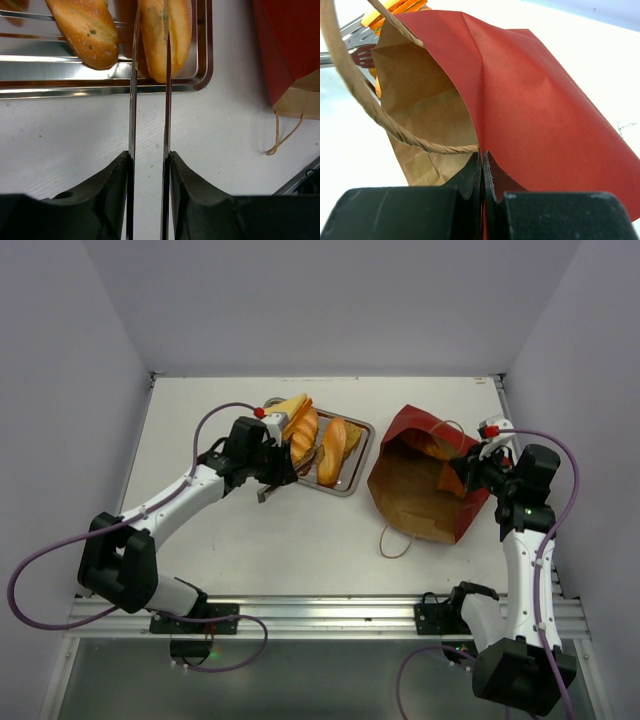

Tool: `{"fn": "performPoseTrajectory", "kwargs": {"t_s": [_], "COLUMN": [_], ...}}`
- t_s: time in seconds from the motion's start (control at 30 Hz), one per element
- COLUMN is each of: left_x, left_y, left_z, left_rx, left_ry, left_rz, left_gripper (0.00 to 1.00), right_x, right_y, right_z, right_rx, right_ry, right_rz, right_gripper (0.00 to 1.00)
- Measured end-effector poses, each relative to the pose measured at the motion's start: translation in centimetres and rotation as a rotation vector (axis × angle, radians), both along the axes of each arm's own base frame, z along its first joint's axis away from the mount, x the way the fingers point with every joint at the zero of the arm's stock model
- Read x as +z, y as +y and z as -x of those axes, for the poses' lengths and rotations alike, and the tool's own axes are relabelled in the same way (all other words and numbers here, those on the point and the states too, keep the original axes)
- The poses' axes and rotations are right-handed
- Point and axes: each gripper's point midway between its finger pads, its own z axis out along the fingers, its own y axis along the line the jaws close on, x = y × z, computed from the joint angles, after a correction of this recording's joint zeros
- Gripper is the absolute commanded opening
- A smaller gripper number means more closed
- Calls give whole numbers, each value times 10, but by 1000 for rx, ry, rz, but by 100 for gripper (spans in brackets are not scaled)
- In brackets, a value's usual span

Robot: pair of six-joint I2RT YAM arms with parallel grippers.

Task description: Take the fake bread out of the paper bag

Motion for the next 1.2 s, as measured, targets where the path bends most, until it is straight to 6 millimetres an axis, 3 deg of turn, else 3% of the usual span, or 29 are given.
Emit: {"fn": "performPoseTrajectory", "kwargs": {"t_s": [0.37,0.8,0.97,1.2], "left_x": [7,42,77,107], "left_y": [3,1,-7,-16], "left_z": [-4,-4,20,92], "left_rx": [21,29,-17,-117], "left_ry": [-11,-61,-93,-72], "left_rz": [13,84,208,431], "left_gripper": [42,36,30,28], "right_x": [0,0,0,0], "right_y": [0,0,0,0], "right_z": [0,0,0,0], "right_rx": [0,0,0,0], "right_ry": [0,0,0,0], "right_rz": [0,0,0,0], "right_gripper": [2,2,2,2]}}
